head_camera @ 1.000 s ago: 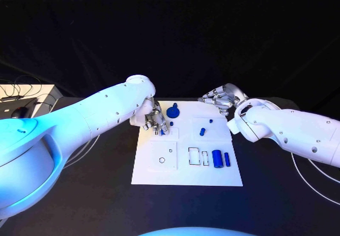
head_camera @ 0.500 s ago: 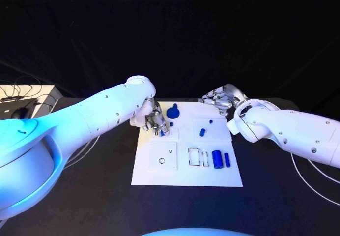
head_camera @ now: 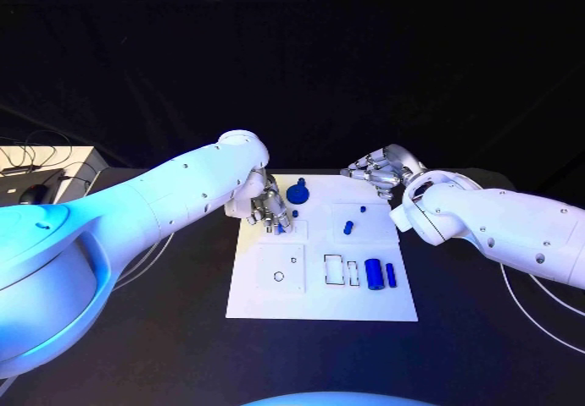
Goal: Assemble the parts on the task board
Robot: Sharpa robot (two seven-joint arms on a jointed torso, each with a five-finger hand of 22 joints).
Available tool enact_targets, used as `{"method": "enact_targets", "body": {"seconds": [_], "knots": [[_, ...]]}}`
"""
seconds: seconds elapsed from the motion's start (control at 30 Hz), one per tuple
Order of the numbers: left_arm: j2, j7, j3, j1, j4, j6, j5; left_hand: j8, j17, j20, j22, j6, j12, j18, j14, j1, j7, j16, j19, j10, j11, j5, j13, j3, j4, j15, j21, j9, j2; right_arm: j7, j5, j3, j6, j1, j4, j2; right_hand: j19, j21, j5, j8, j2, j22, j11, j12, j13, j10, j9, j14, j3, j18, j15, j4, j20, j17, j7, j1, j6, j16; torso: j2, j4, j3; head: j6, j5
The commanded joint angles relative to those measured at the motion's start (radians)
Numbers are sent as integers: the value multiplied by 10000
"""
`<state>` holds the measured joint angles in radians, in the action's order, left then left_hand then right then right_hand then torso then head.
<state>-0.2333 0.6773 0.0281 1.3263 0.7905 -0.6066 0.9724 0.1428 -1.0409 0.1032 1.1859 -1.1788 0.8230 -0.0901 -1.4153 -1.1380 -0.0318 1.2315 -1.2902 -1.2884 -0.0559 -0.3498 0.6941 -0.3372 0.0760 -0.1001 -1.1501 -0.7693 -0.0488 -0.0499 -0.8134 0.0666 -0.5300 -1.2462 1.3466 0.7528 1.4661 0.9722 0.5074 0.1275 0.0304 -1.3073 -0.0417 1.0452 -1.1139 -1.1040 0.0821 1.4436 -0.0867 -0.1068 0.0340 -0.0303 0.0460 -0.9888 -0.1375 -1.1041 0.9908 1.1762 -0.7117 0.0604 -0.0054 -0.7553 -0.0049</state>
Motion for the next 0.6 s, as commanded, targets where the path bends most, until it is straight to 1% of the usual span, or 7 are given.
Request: {"method": "enact_targets", "body": {"seconds": [0.03,0.13,0.2,0.23,0.37,0.6], "knots": [[42,1,-13,-22,-14,185,-76,73,-17,16,20,-111,51,75,-41,-31,201,51,-49,-52,-96,-6,22,-1505,-1662,-23,-34,-116,173,72,-97,-4,109,-3,5,-10,491,-69,60,-38,1,-1267,6,-47,9,50,10,-34,-63,-65,38,12,51,8,-56,51,3,-45,1,4,0,-10,-1],[49,-5,-13,-22,-27,289,-84,84,-11,22,39,-118,55,82,-40,-21,232,52,-63,-70,-110,42,43,-1186,-1582,-27,-35,-104,288,72,-99,-4,112,-3,6,-12,487,-91,59,-36,-6,-1262,7,-53,16,53,11,-38,-63,-67,38,4,50,30,-56,59,4,-71,3,13,1,-8,-2],[53,-7,-13,-23,-43,361,-89,90,-10,25,42,-129,54,83,-39,-34,216,52,-65,-69,-97,41,45,-1149,-1574,-31,-35,-104,323,74,-100,-4,115,-3,6,-13,487,-91,59,-36,-6,-1262,7,-53,16,53,11,-38,-63,-67,38,4,50,30,-56,59,4,-71,5,11,3,-13,1],[54,-5,-13,-23,-52,382,-92,90,0,25,45,-129,49,83,-38,-60,225,47,-69,-64,-100,41,51,-1054,-1566,-33,-29,-92,377,75,-100,-4,117,-3,6,-14,487,-91,59,-36,-6,-1262,7,-53,16,53,11,-38,-63,-67,38,4,50,30,-56,59,4,-71,8,8,4,-16,4],[55,3,-13,-23,-81,561,-100,88,2,24,48,-129,47,80,-40,-70,228,50,-71,-70,-102,50,54,-1003,-1561,-34,-26,-82,394,76,-101,-4,121,-3,7,-12,487,-91,59,-36,-6,-1262,7,-53,16,53,11,-38,-63,-67,38,4,50,30,-56,59,4,-71,6,6,7,-17,16],[52,12,-13,-23,-82,818,-95,85,17,26,50,-123,38,74,-36,-95,224,42,-72,-62,-99,51,58,-950,-1559,-37,-15,-67,417,78,-101,-4,131,-3,2,-18,487,-91,59,-36,-6,-1262,7,-53,16,53,11,-38,-63,-67,38,4,50,30,-56,59,4,-71,4,-4,2,-7,9]]}}
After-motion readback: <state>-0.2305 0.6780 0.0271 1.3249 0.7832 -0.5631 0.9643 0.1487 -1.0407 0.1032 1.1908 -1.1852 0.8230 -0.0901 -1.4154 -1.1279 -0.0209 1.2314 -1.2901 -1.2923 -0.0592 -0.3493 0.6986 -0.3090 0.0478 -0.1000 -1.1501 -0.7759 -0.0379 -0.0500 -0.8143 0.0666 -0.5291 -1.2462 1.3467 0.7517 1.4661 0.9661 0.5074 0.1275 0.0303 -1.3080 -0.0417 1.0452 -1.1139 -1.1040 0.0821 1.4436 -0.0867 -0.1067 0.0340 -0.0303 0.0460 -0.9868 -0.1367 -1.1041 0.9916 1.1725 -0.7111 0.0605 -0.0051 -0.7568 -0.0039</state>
